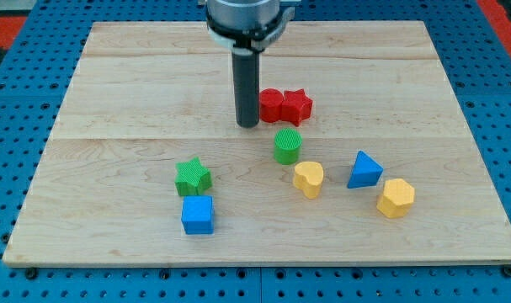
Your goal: Slightly move the yellow heart to the right
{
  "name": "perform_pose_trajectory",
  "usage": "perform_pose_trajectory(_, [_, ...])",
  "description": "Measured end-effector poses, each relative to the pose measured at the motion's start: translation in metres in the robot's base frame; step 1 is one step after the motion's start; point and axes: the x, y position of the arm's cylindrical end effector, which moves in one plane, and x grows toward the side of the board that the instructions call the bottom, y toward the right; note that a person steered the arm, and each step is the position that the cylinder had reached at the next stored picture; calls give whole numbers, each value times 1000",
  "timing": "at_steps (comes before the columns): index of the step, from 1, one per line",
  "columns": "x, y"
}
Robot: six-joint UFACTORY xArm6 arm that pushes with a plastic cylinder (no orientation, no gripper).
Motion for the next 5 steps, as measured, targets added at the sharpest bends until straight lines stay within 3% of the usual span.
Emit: perform_pose_trajectory(5, [128, 56])
